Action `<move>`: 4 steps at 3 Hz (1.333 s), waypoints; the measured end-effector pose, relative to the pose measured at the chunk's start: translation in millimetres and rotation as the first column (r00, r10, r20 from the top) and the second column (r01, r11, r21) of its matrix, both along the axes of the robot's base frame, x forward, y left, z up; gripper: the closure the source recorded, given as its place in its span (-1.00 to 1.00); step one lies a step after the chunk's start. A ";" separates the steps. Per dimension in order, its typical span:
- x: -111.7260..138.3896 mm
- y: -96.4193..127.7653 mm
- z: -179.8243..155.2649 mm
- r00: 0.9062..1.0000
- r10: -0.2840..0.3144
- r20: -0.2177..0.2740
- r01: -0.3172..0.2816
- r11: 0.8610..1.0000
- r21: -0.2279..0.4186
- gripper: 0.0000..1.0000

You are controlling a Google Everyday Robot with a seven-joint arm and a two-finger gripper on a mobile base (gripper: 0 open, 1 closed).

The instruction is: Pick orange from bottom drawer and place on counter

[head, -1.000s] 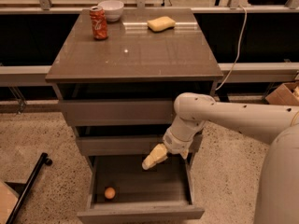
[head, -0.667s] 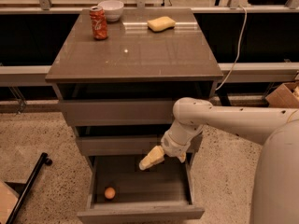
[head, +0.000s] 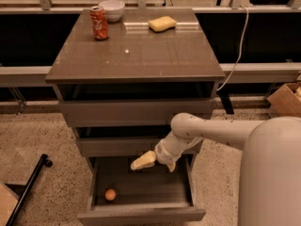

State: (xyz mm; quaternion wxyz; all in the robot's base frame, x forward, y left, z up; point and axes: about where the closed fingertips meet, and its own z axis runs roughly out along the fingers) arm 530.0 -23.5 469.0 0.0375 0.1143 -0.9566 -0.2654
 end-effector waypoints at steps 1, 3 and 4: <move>10.2 19.8 -36.7 0.998 -0.066 -0.023 0.068 0.995 0.074 -1.00; 6.0 27.6 -57.0 0.994 -0.095 -0.044 0.098 0.993 0.063 -1.00; 20.1 72.1 -109.8 0.992 -0.119 -0.028 0.121 0.988 0.098 -1.00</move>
Offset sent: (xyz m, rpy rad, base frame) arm 0.0093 0.0179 -0.0328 0.0677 0.0183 -0.0609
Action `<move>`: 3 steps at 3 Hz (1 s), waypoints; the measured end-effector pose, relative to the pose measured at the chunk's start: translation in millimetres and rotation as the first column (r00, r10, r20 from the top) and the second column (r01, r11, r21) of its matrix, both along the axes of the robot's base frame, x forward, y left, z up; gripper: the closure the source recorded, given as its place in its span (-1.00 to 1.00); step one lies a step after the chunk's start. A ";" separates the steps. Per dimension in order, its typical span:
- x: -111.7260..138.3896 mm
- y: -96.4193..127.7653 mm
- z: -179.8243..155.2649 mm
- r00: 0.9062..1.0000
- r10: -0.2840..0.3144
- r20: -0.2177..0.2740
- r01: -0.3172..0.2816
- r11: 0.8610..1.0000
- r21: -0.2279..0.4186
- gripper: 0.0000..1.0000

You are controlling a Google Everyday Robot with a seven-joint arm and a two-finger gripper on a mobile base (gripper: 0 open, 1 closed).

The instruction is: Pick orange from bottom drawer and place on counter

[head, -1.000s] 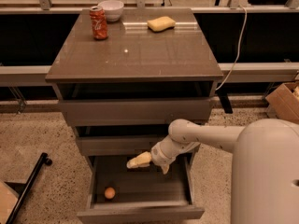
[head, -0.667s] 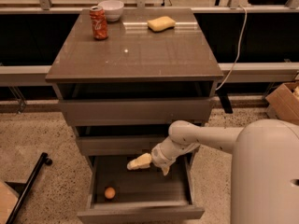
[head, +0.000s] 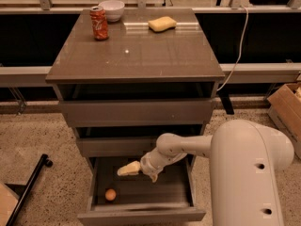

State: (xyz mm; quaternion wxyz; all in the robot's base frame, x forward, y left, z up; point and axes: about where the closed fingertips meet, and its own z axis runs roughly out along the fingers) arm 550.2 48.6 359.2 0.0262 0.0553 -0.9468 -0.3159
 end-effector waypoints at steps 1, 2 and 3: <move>-0.2 0.6 -0.8 1.000 0.000 0.000 0.000 1.000 0.000 -1.00; -1.1 7.5 -12.8 1.000 -0.015 -0.011 0.015 1.000 -0.009 -1.00; 6.1 25.0 -35.7 1.000 -0.027 0.002 0.027 0.999 -0.027 -1.00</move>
Offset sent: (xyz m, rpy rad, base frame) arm 0.0007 0.0145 -0.0286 -0.0244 0.0198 -0.0443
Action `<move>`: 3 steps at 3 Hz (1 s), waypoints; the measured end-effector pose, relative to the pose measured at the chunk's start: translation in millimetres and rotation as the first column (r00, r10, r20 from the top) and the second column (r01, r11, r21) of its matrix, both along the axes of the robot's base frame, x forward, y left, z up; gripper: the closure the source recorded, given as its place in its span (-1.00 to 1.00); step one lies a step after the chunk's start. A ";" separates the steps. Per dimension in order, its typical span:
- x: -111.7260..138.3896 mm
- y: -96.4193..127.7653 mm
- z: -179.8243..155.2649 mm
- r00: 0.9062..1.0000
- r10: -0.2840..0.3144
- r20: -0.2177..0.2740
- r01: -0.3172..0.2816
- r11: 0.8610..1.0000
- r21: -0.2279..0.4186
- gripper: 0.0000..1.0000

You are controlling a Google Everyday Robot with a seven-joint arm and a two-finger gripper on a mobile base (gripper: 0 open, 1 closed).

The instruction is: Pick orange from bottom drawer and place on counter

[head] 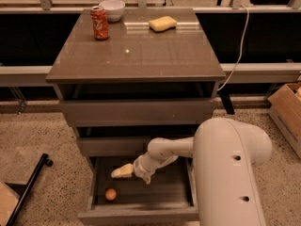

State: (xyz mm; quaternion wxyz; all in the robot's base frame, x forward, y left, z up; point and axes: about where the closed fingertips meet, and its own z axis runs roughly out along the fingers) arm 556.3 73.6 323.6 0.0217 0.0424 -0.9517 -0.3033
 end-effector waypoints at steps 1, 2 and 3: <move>10.2 13.3 -21.7 1.000 -0.015 0.009 0.015 1.000 0.010 -1.00; 19.1 25.6 -42.8 1.000 -0.028 0.002 0.028 0.998 0.055 -1.00; 21.7 26.0 -45.5 0.999 -0.032 0.004 0.032 0.998 0.056 -1.00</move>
Offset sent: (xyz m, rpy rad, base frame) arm 0.0365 0.0384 -0.0678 0.1143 -0.0040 -0.0502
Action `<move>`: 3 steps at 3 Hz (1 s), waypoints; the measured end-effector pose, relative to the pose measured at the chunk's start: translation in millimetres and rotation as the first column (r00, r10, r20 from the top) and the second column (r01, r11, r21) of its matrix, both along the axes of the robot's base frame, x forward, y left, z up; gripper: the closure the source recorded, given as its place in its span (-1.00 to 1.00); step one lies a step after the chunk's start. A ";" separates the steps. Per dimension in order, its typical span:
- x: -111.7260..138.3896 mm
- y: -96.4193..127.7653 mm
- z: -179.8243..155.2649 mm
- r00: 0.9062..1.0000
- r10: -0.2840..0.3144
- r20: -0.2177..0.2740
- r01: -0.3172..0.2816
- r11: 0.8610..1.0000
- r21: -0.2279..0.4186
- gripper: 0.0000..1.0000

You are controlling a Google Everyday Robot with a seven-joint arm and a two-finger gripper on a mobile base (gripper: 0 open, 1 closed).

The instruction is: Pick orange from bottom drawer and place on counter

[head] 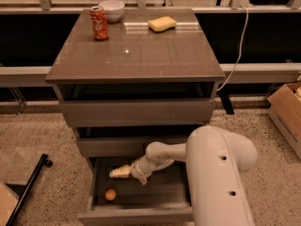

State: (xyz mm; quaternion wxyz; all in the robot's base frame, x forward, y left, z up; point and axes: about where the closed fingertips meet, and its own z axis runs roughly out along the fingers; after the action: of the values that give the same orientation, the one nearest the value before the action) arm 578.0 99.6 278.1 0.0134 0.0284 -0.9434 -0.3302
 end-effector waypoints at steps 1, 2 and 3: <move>-2.3 10.9 -12.6 1.000 0.003 -0.011 -0.003 1.000 0.024 -1.00; -2.9 31.4 -33.5 1.000 0.006 -0.021 -0.004 0.997 0.083 -1.00; -3.7 51.2 -56.1 0.999 0.012 -0.045 -0.006 0.991 0.136 -1.00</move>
Offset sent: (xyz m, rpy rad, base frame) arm 0.0013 0.0522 -0.0585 0.1549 0.0250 -0.0007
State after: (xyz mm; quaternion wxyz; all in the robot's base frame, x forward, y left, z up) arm 574.2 150.8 222.0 0.0345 0.0258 -0.9180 -0.3942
